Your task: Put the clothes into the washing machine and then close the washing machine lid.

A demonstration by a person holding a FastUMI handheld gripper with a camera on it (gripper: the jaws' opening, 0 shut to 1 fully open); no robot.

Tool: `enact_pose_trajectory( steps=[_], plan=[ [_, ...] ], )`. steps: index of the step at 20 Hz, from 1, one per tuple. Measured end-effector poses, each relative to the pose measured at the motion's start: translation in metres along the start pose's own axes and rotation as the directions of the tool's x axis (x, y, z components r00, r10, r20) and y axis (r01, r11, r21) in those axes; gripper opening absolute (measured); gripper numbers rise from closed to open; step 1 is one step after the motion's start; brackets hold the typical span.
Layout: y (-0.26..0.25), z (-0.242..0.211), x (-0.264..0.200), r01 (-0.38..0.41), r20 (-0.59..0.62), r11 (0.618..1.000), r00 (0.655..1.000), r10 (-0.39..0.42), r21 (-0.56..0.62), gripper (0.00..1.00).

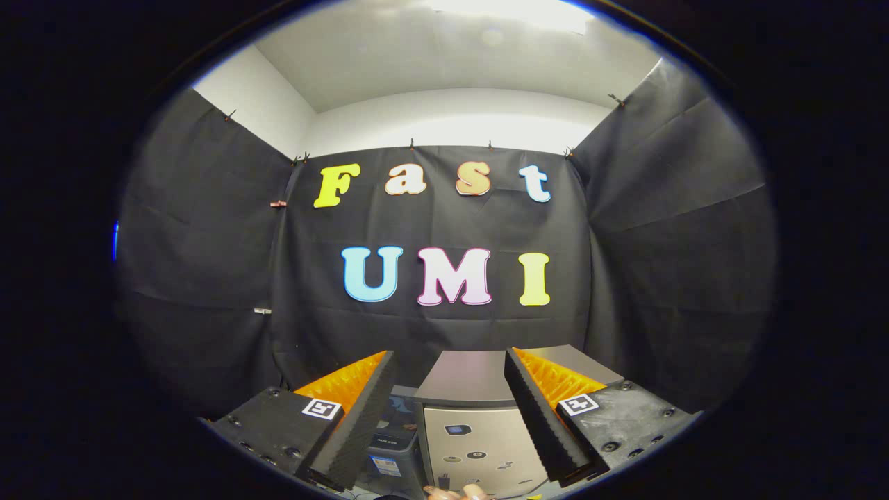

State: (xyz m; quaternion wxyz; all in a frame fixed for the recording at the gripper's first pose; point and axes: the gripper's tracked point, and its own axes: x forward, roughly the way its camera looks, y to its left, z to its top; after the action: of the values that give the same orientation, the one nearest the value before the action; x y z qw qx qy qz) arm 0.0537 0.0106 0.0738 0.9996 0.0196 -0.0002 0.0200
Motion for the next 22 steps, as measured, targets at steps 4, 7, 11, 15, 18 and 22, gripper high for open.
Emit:
enact_pose_trajectory(
  steps=[4,7,11,15,18,22],
  plan=[
    [0.001,0.003,-0.018,0.002,0.02,1.0,1.0,-0.002,-0.005,0.98],
    [0.006,0.003,-0.021,-0.01,0.025,1.0,1.0,0.01,-0.005,0.98],
    [0.003,0.003,-0.019,-0.004,0.032,1.0,0.999,0.005,-0.016,0.98],
    [0.006,0.002,-0.014,-0.015,0.028,1.0,0.999,0.015,-0.012,0.98],
    [0.002,-0.002,-0.009,-0.014,0.012,1.0,1.0,0.014,-0.001,0.98],
    [0.001,-0.006,-0.007,-0.013,-0.004,1.0,1.0,0.013,0.013,0.98]
  ],
)
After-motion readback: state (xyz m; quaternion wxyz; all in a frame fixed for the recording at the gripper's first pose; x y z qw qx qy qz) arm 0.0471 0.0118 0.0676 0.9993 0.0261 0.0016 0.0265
